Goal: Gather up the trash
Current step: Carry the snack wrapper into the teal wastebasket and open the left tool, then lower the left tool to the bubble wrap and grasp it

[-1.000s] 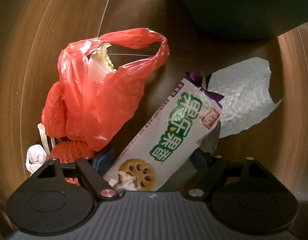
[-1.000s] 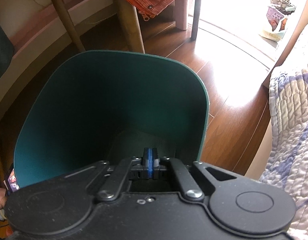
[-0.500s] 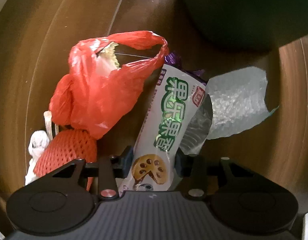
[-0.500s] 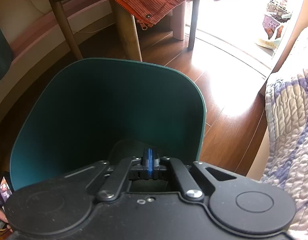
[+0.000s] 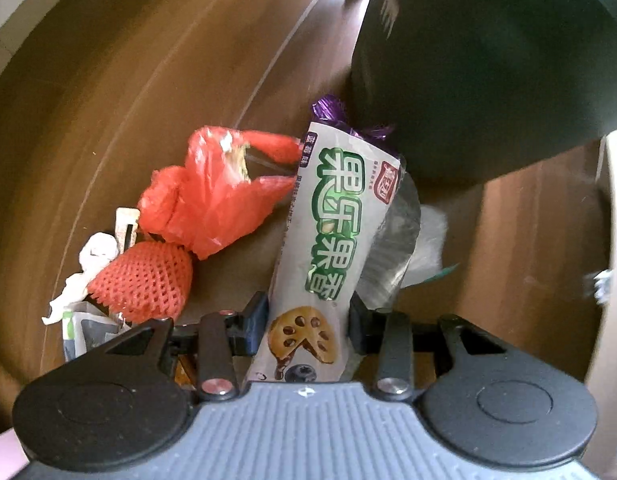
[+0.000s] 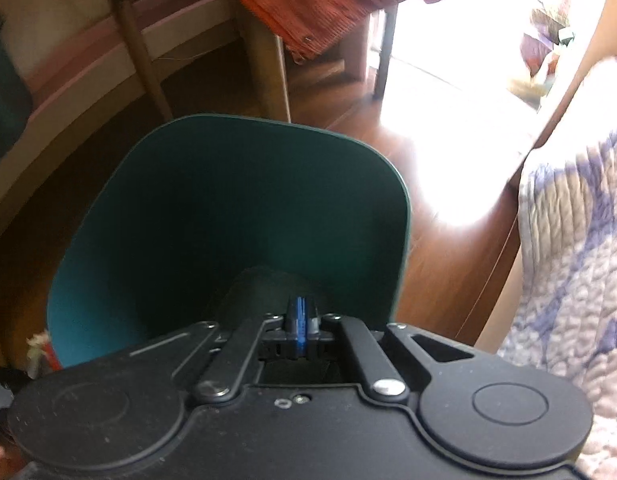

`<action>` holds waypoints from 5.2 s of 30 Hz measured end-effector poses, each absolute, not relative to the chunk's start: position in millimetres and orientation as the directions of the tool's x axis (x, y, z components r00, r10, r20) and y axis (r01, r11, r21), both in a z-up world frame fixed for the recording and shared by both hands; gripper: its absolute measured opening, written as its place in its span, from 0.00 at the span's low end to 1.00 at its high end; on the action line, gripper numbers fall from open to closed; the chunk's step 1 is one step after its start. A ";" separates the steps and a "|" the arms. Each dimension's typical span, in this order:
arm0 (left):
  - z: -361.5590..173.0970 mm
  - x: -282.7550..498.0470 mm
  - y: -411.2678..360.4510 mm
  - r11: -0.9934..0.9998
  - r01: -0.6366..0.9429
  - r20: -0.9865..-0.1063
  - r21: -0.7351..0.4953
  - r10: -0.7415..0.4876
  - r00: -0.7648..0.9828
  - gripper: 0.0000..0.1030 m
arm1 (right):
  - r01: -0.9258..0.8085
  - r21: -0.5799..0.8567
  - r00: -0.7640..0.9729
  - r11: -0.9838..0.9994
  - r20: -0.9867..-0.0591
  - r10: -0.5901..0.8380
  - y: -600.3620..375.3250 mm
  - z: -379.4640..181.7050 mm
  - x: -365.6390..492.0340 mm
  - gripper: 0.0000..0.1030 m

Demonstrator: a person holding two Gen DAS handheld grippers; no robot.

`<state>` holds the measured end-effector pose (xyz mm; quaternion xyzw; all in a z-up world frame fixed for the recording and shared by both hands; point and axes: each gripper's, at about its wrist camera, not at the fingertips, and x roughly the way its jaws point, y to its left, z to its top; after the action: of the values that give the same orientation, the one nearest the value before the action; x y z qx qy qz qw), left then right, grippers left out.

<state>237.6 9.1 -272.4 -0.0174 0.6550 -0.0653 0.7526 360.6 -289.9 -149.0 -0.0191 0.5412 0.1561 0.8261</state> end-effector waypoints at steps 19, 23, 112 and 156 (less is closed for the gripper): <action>-113.1 225.1 36.7 0.979 -0.033 -0.919 -0.200 -0.176 0.353 0.38 | -0.126 0.093 0.282 0.988 -0.951 0.126 -318.8 -147.6 399.5 0.52; -85.3 243.6 20.9 0.976 -0.019 -0.897 -0.216 -0.191 0.399 0.38 | -0.037 0.088 0.240 0.995 -0.966 0.094 -317.8 -174.4 408.1 0.24; -219.2 231.5 -28.3 0.962 0.260 -0.929 -0.084 -0.170 0.328 0.65 | -0.349 -0.266 0.296 0.899 -0.941 -0.164 -231.4 -140.1 390.9 0.07; -345.8 280.3 -58.8 0.969 0.246 -0.975 -0.029 -0.082 0.208 0.04 | -0.346 -0.171 0.346 0.922 -0.937 -0.043 -269.3 -141.7 399.9 0.08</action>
<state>280.3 -58.8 -345.8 0.0661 0.6202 -0.1060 0.7744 399.9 -269.3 -141.7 -0.1728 0.5640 0.0944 0.8020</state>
